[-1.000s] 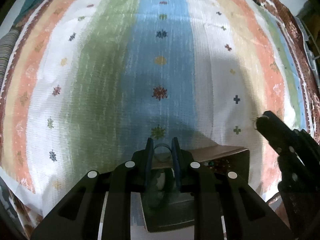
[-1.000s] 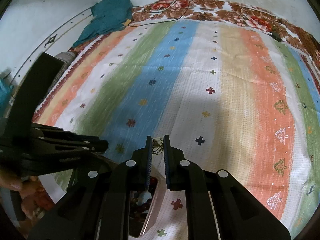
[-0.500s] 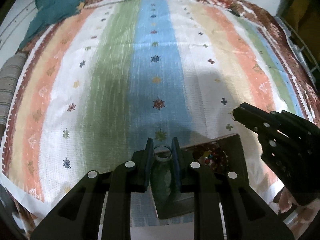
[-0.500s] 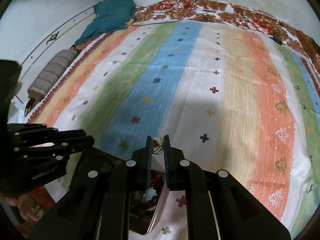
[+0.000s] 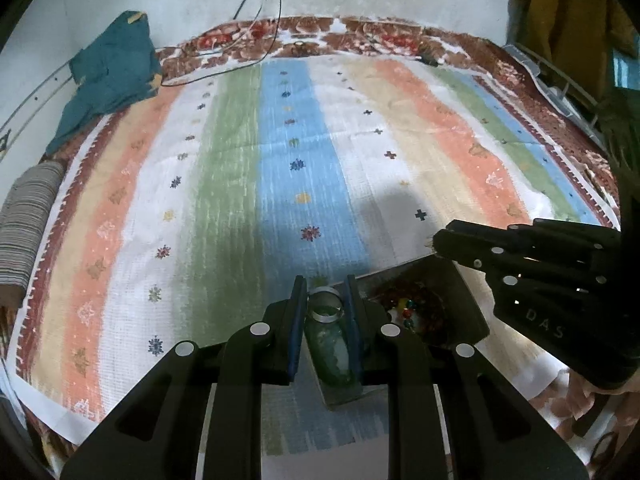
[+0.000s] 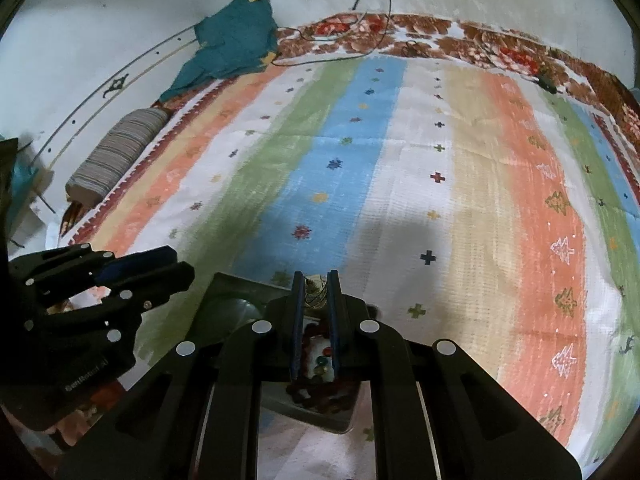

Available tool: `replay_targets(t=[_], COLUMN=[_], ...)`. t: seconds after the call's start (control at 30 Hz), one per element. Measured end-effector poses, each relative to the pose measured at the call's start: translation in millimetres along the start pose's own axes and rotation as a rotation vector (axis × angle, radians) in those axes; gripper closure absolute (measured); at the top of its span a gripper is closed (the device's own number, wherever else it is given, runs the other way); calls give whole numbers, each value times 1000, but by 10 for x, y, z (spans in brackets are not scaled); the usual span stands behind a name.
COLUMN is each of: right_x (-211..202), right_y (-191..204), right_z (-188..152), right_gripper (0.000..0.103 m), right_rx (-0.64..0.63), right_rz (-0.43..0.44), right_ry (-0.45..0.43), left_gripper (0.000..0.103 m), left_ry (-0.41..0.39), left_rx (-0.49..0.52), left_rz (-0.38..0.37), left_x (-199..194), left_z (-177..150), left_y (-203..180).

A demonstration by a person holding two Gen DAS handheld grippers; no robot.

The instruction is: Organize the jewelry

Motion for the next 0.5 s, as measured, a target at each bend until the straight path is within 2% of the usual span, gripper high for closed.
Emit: replay_targets(t=[0.27, 0.33, 0.37, 0.43, 0.5], right_x=[-62, -88, -110, -158, -202], right_y=[53, 29, 8, -37, -73], right_z=[-80, -83, -85, -100, -122], right_gripper=[91, 91, 90, 68, 65], right_rx=[20, 37, 47, 64, 79], right_rz=[19, 25, 25, 18, 20], right_ry=[-18, -30, -37, -50, -61], left_gripper=[84, 79, 73, 71, 70], left_ry=[-29, -40, -45, -51, -50], left_rx=[-7, -15, -22, -33, -42], left_rz=[-12, -23, -24, -24, -25], left_x=[-78, -101, -114, -135, -154], left_z=[-35, -17, -8, -6, -16], left_y=[17, 24, 40, 70, 102])
Point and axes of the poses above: each gripper's, at about its wrist camera, not at the fingertips, and x roughly the way its jaws point, y to its left, z to its top, the point moved 2 cm from there along x, roughly the way its jaws point, and after that the axes turned 8 degrees about -x, right-handed, at the moved point
